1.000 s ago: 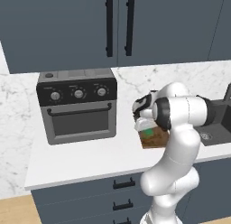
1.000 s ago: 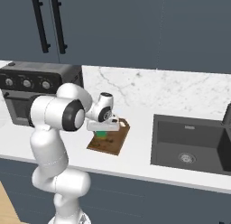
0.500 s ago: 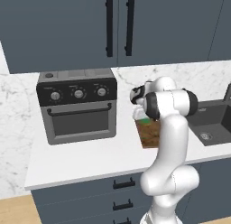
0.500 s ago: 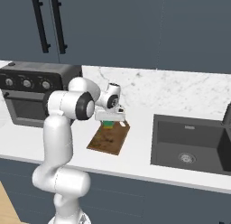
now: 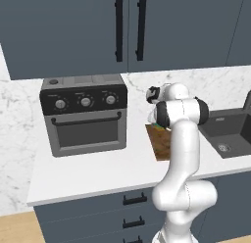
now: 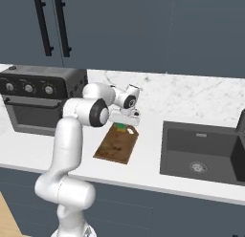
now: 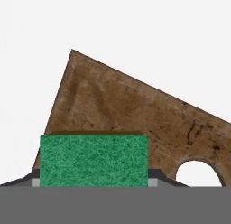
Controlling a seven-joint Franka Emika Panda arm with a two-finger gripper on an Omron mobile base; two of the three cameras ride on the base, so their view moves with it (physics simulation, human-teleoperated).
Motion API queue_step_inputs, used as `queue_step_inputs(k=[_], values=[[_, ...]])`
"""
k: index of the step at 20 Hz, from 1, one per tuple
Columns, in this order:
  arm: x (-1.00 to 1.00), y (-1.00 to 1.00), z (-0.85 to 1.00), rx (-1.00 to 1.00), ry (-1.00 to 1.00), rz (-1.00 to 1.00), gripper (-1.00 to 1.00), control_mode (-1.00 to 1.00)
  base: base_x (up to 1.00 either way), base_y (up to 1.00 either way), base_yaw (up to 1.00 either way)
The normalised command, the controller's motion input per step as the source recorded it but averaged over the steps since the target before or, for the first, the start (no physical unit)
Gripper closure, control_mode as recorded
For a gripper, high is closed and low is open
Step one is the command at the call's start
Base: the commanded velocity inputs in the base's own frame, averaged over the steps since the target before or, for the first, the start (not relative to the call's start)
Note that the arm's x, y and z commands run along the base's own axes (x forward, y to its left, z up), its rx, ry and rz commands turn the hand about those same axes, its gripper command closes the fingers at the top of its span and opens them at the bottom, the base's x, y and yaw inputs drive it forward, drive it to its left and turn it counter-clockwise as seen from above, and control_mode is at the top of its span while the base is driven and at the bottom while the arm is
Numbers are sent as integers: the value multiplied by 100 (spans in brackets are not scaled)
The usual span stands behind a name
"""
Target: Pick up the sponge from the counter and clean the cutting board by briefly scrubbing or pressing down on the cutting board. Once finished, release the sponge.
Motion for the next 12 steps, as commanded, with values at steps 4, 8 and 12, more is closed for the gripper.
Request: queue_step_inputs(k=[4, 8, 12], values=[[-71, 1, -27, 4, 0, 13, 100, -100, 0, 0, 0], [-99, 8, -6, 1, 0, 15, 100, -100, 0, 0, 0], [-98, 0, 0, -2, -6, 10, 100, -100, 0, 0, 0]])
